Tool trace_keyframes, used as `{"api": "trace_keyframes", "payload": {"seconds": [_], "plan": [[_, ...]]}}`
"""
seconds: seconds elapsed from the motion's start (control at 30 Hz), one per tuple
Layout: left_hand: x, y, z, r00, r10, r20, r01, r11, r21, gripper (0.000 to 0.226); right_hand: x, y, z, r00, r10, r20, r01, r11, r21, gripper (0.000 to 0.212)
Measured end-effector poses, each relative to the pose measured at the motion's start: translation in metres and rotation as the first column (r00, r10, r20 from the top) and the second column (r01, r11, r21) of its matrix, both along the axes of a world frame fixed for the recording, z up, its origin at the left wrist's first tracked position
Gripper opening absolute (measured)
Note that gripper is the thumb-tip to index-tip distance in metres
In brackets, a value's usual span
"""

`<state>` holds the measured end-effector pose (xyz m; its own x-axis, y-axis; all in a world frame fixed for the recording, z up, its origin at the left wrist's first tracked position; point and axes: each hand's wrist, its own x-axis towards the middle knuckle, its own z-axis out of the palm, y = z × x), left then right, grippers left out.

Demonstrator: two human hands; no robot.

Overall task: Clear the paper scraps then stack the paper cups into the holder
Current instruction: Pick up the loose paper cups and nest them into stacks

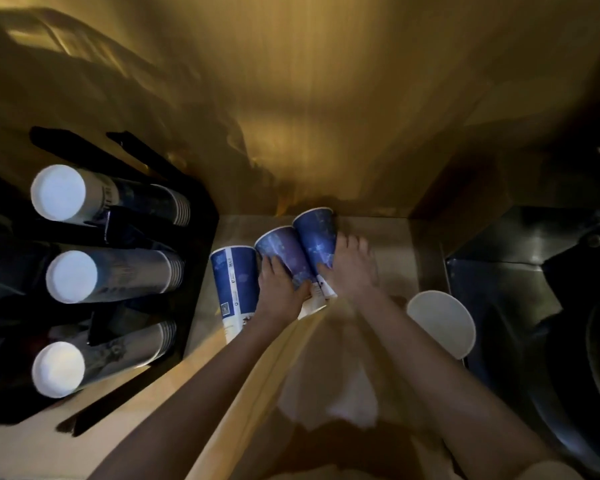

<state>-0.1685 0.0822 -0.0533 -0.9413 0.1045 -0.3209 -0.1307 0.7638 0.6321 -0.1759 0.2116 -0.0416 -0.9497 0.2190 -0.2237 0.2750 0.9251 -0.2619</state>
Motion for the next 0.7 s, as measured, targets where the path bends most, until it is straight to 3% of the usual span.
{"api": "trace_keyframes", "payload": {"seconds": [0.13,0.27,0.5,0.7], "plan": [[-0.008,0.002,-0.007,0.936,0.289,0.199,-0.336,0.903,0.27,0.084,0.0,-0.005,-0.021,0.985,-0.141,0.094,0.153,0.979,-0.133,0.084],[-0.011,0.003,-0.01,0.83,0.372,0.416,-0.519,0.789,0.329,0.073,0.005,-0.004,-0.028,0.971,-0.222,0.095,0.239,0.936,-0.257,0.086],[-0.015,0.0,-0.009,0.854,0.335,0.399,-0.473,0.819,0.324,0.063,0.007,0.002,-0.026,0.932,-0.361,0.037,0.345,0.848,-0.402,0.076],[-0.018,-0.017,0.016,0.932,0.305,0.198,-0.359,0.856,0.372,0.068,0.016,0.004,-0.004,0.826,-0.56,-0.061,0.34,0.583,-0.738,0.088]]}}
